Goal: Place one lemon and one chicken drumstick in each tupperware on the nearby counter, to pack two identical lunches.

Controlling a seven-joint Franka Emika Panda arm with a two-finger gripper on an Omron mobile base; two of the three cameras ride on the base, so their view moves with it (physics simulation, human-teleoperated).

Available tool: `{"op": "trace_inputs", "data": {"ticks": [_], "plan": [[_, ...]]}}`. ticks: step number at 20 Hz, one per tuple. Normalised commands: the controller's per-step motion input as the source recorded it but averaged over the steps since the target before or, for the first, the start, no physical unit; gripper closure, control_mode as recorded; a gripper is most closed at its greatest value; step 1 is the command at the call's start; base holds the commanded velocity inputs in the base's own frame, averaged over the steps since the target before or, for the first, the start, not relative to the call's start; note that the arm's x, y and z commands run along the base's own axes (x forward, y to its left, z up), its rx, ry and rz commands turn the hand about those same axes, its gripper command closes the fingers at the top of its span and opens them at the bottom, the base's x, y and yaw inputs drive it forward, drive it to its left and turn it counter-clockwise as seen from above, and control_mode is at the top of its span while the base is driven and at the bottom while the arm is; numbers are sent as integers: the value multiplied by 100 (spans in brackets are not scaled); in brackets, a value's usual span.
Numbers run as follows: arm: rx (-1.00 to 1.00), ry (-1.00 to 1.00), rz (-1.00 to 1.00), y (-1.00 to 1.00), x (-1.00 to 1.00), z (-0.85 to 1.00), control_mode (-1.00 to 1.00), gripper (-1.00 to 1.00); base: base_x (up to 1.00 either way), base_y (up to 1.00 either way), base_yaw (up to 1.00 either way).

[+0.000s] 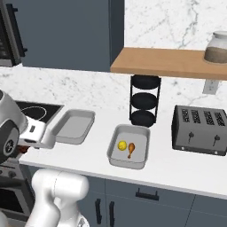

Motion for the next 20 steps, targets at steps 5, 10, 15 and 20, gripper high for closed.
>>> {"op": "trace_inputs", "data": {"ticks": [5, 10, 15, 20], "plan": [[0, 7, -11, 38, 88, -5, -100, 100, 0, 0, 0], [0, 9, -3, 24, 100, -27, -100, 100, 0, 0, 0], [0, 24, 0, 7, 100, -72, -100, 100, 0, 0, 0], [0, 34, 0, 1, 100, -53, -100, 100, 0, 0, 0]]}}
